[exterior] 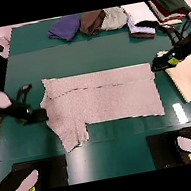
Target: Fold the shirts.
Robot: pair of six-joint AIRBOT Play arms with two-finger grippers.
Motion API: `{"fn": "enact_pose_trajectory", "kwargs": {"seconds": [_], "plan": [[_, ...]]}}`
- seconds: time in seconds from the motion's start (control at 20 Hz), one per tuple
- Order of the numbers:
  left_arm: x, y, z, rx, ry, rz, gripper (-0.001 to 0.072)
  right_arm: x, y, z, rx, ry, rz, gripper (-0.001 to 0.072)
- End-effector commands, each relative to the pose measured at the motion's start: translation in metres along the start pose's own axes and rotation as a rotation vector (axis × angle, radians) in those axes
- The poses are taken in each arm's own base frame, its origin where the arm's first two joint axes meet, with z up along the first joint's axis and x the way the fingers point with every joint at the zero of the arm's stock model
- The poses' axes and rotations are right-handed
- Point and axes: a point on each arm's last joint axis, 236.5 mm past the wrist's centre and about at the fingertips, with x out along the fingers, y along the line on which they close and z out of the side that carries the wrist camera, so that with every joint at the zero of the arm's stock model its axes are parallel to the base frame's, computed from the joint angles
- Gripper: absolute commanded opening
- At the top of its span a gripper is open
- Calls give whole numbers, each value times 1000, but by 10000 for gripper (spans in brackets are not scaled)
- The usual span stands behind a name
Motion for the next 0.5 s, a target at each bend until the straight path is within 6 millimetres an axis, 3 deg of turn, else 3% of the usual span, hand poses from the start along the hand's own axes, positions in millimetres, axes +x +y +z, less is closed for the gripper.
{"fn": "enact_pose_trajectory", "kwargs": {"seconds": [0.0,0.25,0.4,0.45], "plan": [[32,-7,-35,-97,9,-72,539,-11,18,-4,7,-79,54,399],[43,-48,-18,-190,-81,-273,537,-22,22,-6,-3,-118,49,398],[47,-59,-21,-209,-80,-334,534,-30,23,-6,-10,-140,46,398],[45,-60,-20,-207,-82,-335,449,-32,23,-9,-10,-135,44,398]]}}
